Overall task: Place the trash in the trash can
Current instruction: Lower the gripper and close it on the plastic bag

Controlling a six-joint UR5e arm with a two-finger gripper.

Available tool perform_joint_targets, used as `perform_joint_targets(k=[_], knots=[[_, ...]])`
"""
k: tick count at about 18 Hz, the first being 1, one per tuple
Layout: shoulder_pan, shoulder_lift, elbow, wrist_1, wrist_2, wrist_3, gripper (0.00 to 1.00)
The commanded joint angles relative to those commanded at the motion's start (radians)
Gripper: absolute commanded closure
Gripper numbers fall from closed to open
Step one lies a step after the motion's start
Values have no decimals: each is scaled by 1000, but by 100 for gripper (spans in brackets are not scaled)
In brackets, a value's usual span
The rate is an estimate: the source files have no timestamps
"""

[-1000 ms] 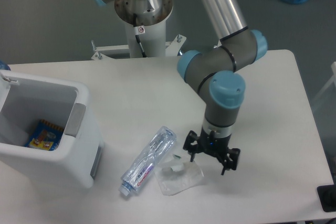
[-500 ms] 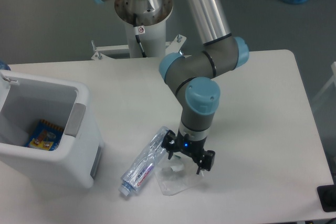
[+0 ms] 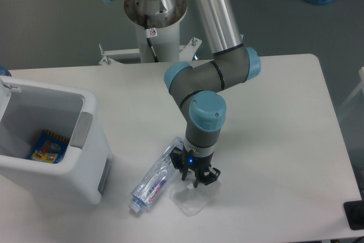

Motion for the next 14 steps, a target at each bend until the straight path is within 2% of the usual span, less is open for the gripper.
perform_joint_targets(k=[7, 11, 14], knots=[[3, 0, 64, 0, -23, -54, 100], [14, 3, 138, 0, -162, -188, 100], [14, 31, 189, 0, -274, -299, 100]])
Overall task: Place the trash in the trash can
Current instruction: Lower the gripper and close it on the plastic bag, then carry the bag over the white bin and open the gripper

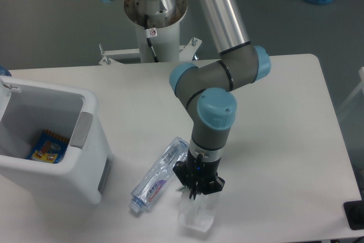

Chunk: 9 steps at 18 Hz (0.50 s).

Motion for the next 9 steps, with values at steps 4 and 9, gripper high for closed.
perform_joint_targets(k=[4, 9], knots=[[-12, 64, 11, 0, -83, -86, 100], [-54, 173, 16, 0, -184, -178, 100]])
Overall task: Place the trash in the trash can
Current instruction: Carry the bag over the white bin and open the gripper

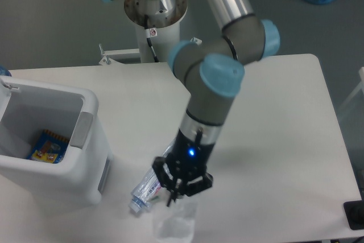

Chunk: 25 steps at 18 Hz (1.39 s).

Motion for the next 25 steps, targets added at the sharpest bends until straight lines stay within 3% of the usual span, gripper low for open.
perform_joint_targets(k=[6, 10, 14, 15, 18, 19, 22, 25], knots=[[-98, 127, -9, -2, -35, -77, 100], [-196, 181, -24, -5, -32, -88, 100], [-258, 227, -100, -2, -26, -68, 100], [-265, 227, -107, -2, -26, -63, 94], [-273, 227, -150, 0, -23, -54, 59], [-273, 230, -166, 2, -23, -36, 42], [-270, 243, -193, 0, -19, -14, 14], [-253, 236, -193, -2, -19, -14, 7]])
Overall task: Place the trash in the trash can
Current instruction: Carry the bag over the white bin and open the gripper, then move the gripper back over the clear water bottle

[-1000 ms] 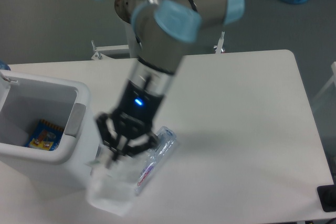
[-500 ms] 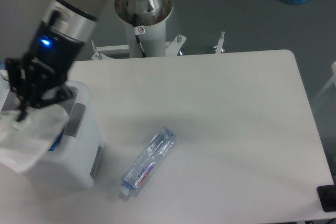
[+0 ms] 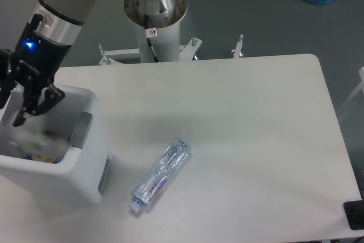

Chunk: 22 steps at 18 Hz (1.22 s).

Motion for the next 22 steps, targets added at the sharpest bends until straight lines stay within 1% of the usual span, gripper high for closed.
perform_joint_targets(k=[3, 4, 6, 7, 8, 10, 14, 16, 20, 21, 22], knots=[[51, 0, 5, 2, 0, -5, 3], [80, -3, 11, 2, -2, -5, 1], [138, -17, 18, 2, -3, -5, 1], [170, -34, 23, 3, -5, -2, 1], [202, -58, 35, 3, -5, 0, 0], [244, -122, 73, 3, -2, 0, 0], [296, -264, 150, 3, 0, 11, 0], [305, -305, 173, 3, 0, 35, 0], [311, -371, 176, 3, 5, 109, 0], [311, -386, 176, 3, 38, 129, 0], [310, -396, 170, 3, 98, 149, 0]])
